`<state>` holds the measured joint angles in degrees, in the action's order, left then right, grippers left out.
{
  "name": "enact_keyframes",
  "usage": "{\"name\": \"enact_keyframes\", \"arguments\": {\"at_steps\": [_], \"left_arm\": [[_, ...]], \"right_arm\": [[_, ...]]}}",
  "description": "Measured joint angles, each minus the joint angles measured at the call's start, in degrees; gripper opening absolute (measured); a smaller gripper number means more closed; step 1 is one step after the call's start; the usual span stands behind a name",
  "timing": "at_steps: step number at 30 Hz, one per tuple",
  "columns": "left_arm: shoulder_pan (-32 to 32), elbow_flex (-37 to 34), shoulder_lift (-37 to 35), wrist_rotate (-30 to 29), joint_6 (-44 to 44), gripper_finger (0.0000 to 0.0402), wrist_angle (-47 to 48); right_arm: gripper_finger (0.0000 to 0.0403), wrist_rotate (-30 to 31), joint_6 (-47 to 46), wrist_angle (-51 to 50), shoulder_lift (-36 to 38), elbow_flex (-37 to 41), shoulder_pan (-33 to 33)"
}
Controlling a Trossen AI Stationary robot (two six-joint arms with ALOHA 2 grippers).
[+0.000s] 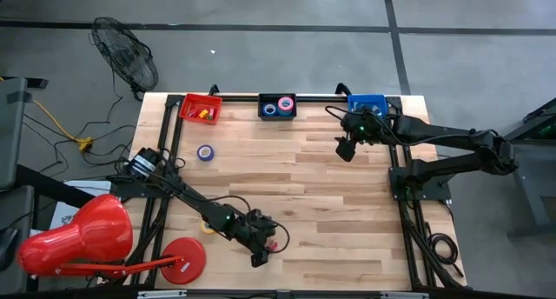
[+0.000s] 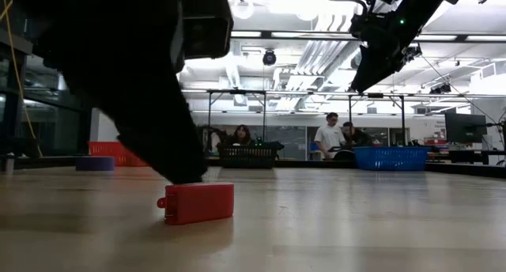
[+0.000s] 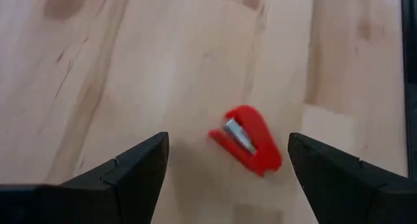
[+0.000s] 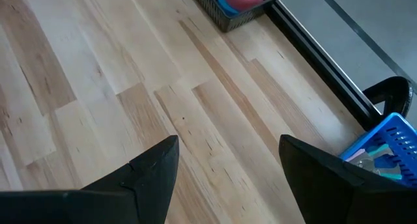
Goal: Pick and place Stapler, Stapler remover, tape
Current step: Put the red stapler into the red bin
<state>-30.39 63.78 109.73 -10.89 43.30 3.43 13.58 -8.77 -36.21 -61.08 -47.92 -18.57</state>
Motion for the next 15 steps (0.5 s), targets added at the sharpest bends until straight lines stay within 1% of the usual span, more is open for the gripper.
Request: {"name": "enact_keyframes", "arguments": {"at_steps": [5, 10, 12, 15], "left_arm": [[0.0, 0.7, 1.3, -0.1, -1.1, 0.031, -0.3], [-0.1, 5.2, 5.1, -0.9, -2.9, 0.031, 1.6], [-0.1, 7.9, 6.5, -1.4, -3.1, 0.031, 4.4], [0.0, 12.0, 8.9, -1.5, -3.2, 0.031, 11.3]], "right_arm": [[0.0256, 0.0, 0.0, 0.0, 0.0, 0.0, 0.0], [0.0256, 0.3, -0.1, 0.0, 0.0, 0.0, 0.0], [0.0256, 0.4, -0.2, -0.1, 0.0, 0.0, 0.0], [0.0256, 0.4, -0.2, -0.1, 0.0, 0.0, 0.0]]}}
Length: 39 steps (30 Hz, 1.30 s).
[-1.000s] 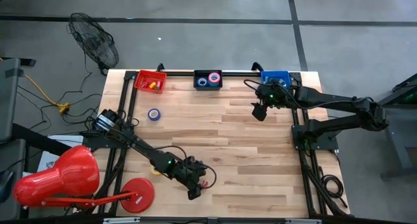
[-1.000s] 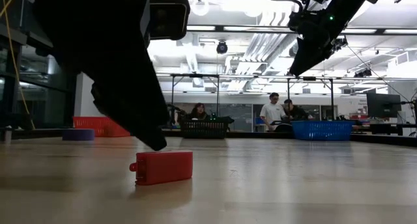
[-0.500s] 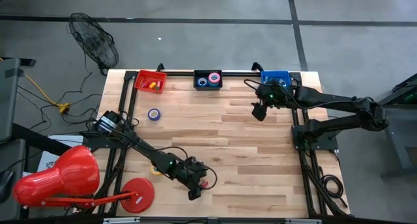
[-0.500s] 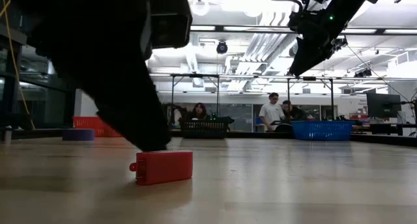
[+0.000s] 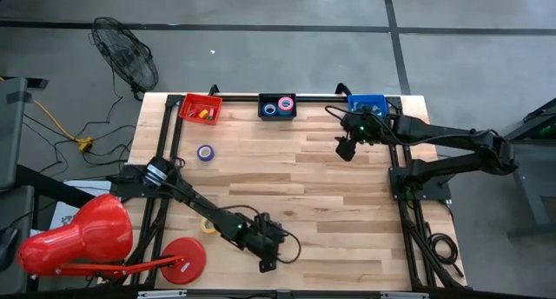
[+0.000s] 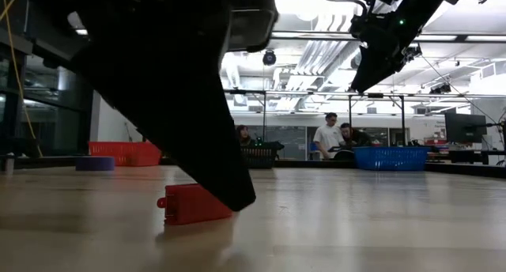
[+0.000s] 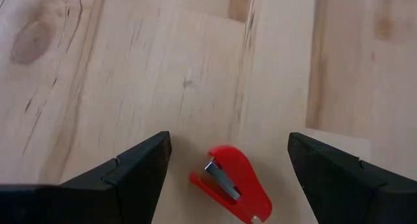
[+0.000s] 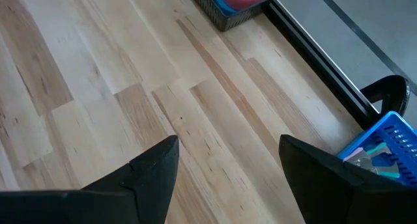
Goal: Pick and place Stapler, Stapler remover, tape
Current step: Put the red stapler into the red bin
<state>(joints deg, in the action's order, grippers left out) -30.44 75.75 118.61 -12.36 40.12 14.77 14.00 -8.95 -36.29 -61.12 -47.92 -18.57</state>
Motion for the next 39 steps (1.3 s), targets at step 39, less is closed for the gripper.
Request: {"name": "enact_keyframes", "arguments": {"at_steps": [39], "left_arm": [[-1.0, 5.3, 1.6, 5.6, 15.8, 0.0239, 15.3]], "right_arm": [[0.0256, -0.5, 0.4, -0.4, 0.0, 0.0, 0.0]]}}
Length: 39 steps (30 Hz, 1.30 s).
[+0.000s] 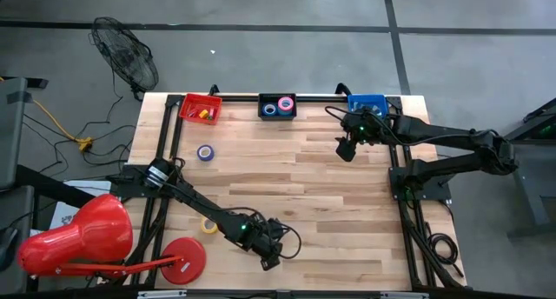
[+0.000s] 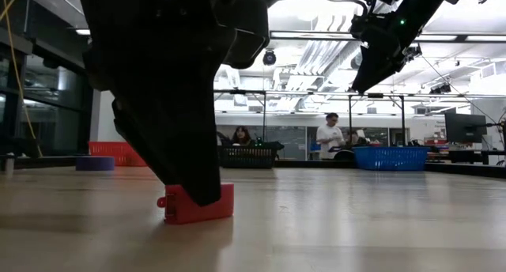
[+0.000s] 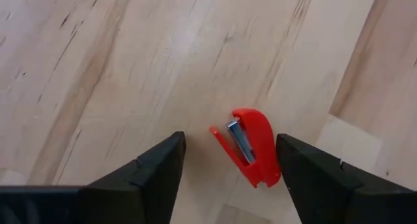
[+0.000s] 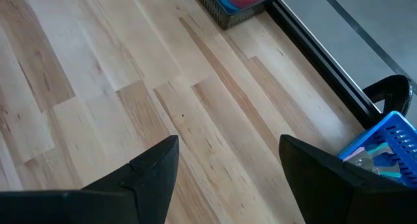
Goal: Pick and place Stapler, Stapler remover, tape
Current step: Put the red stapler into the red bin
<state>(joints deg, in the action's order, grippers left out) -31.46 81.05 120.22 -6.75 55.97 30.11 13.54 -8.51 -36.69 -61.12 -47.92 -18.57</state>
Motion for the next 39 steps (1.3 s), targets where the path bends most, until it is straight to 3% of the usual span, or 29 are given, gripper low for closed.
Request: {"name": "enact_keyframes", "arguments": {"at_steps": [18, 29, 39], "left_arm": [[-0.1, 0.0, 0.0, -3.0, -1.3, 0.0143, 1.9], [-0.1, 0.0, 0.0, -5.0, -1.9, 0.0058, 2.8], [0.0, -0.1, -1.2, -8.6, 0.1, 0.0063, 2.9]], "right_arm": [[0.0256, 0.0, 0.0, 0.0, 0.0, 0.0, 0.0], [0.0256, 0.0, 0.0, 0.0, 0.0, 0.0, 0.0], [0.0256, -1.0, 0.0, 0.0, 0.0, 0.0, 0.0]]}}
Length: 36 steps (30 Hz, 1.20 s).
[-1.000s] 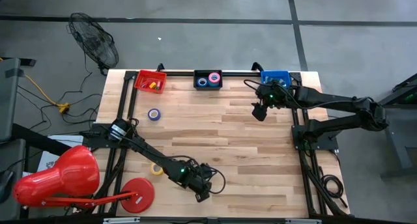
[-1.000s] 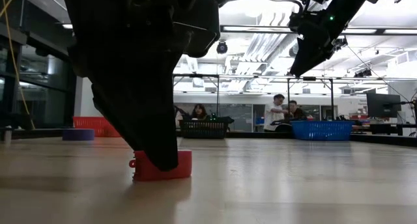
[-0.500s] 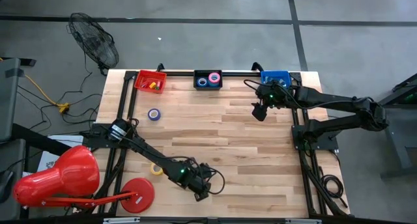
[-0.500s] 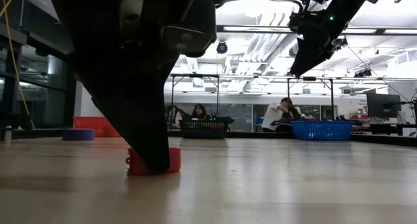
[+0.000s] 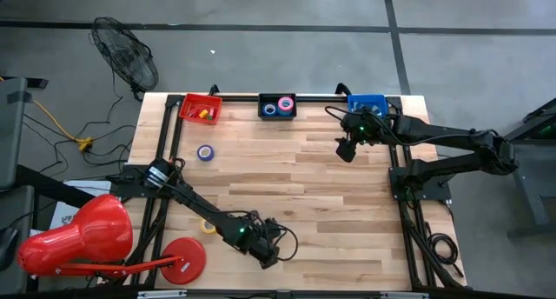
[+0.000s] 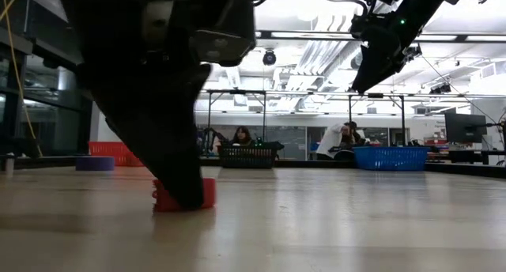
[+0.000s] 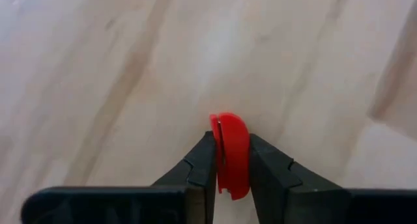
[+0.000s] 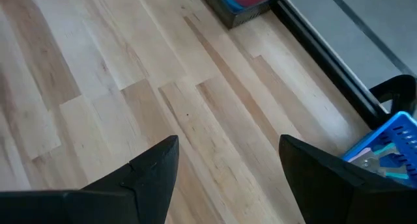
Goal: Pick and place Stapler, Stapler remover, tape
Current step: Put the red stapler into the red bin
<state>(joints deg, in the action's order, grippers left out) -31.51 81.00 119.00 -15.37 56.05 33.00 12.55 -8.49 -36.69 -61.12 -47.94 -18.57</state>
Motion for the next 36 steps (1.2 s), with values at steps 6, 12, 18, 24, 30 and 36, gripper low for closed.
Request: {"name": "enact_keyframes", "arguments": {"at_steps": [6, 12, 18, 24, 30, 36], "left_arm": [[2.5, -0.3, -3.0, -3.3, 0.2, 0.0061, 7.5], [7.4, -0.3, -6.1, -4.5, -0.7, 0.0061, 15.2], [14.3, -0.1, -8.1, -4.9, -3.0, 0.0061, 21.9], [22.1, 0.0, -9.2, -4.9, -4.5, 0.0061, 28.5], [30.5, 0.1, -10.2, -5.3, -7.0, 0.006, 36.0], [40.0, 0.0, -11.3, -8.5, -18.5, 0.006, 40.3]], "right_arm": [[0.0256, -1.7, 0.0, 0.0, 0.0, 0.0, 0.0], [0.0256, -2.5, 1.4, 0.0, 0.0, 0.0, 0.0], [0.0256, -4.2, 1.5, 0.1, 0.0, 0.0, 0.0], [0.0256, -4.5, 2.5, 0.0, 0.0, 0.0, 0.0], [0.0256, -4.4, 4.3, 0.5, 0.0, 0.0, 0.0], [0.0256, -4.1, 4.5, 2.3, 0.0, 0.0, 0.0]]}}
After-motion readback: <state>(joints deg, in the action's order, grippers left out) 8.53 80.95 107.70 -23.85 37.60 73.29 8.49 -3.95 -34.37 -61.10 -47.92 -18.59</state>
